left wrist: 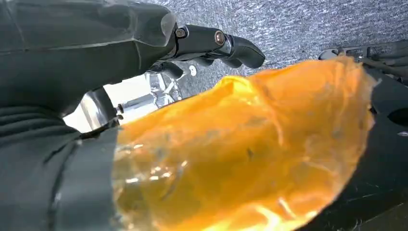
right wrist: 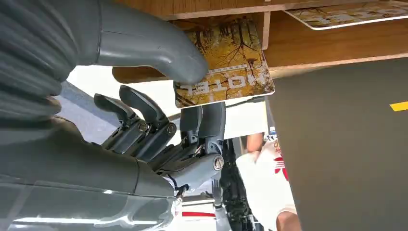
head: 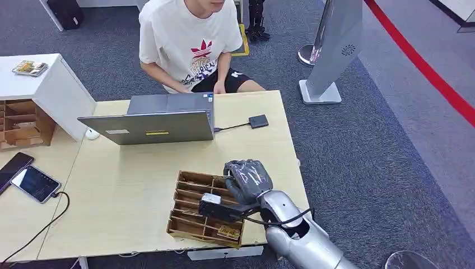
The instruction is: Pass the card to the sensor for recognition and then transmit it.
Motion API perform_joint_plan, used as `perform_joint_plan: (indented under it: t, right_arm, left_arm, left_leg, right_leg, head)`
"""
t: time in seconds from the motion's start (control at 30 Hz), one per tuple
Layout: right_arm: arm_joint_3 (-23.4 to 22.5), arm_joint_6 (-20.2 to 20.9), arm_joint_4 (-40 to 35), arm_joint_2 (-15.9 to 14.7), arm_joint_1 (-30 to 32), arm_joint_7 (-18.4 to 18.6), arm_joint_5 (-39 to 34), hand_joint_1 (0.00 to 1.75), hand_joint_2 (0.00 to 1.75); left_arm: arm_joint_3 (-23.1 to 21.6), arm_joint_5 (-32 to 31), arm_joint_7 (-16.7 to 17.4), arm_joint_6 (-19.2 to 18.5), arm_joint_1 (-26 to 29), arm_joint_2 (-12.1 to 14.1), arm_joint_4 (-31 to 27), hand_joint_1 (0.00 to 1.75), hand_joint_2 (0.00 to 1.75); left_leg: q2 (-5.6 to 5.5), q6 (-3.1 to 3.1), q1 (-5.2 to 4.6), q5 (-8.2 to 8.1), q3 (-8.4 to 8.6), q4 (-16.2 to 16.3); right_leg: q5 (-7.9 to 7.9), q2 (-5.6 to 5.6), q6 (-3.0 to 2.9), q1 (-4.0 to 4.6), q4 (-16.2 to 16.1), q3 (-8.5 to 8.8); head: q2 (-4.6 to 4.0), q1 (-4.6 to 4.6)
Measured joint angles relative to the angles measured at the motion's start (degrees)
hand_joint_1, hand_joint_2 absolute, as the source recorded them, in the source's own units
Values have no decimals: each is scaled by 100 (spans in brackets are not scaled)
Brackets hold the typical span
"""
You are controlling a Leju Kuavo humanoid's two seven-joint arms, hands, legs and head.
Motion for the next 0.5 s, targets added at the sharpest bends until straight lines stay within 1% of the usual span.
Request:
perform_joint_plan:
  t: [0.37, 0.47, 0.5]
  right_arm:
    - [-35, -28, 7, 0, 1, 24, 22, 175, 175]
    - [-94, -147, -24, 2, 48, -53, -64, 175, 175]
    - [-140, -252, -66, 2, 94, -138, -167, 175, 175]
  left_arm:
    - [0, 2, -2, -2, 0, 0, 0, 0, 0]
    - [0, 24, -20, 2, 0, -2, 0, 0, 0]
    - [0, 37, -24, 15, 1, 0, 0, 0, 0]
  left_leg:
    - [0, 0, 0, 0, 0, 0]
    - [-1, 0, 0, 0, -2, 0]
    - [-2, 0, 0, 0, -3, 0]
  right_leg:
    - [0, -1, 0, 0, 0, 2]
    - [0, -3, 0, 0, 0, 2]
    - [0, -3, 0, 0, 0, 2]
  head:
    - [0, -2]
    - [0, 0]
    - [0, 0]
